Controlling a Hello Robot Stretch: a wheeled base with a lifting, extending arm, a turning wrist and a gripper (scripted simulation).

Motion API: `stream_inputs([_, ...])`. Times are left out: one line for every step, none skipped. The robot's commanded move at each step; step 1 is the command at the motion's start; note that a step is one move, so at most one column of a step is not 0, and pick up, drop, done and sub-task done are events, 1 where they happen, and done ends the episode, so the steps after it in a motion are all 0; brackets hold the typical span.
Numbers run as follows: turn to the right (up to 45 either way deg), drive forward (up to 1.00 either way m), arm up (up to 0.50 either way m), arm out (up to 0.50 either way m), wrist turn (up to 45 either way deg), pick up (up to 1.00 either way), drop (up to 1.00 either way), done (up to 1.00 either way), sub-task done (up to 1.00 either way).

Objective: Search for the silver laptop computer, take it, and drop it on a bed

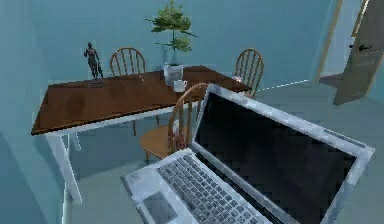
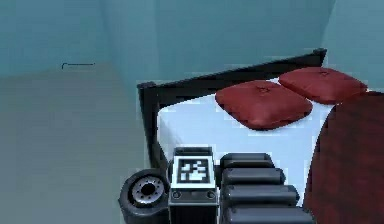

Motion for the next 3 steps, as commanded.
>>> stream_inputs([-3.0,0.0,0.0,0.0,0.0,0.0,0.0,0.0,0.0])
stream_inputs([45.0,0.0,0.0,0.0,0.0,0.0,0.0,0.0,0.0])
stream_inputs([45.0,0.0,0.0,0.0,0.0,0.0,0.0,0.0,0.0])
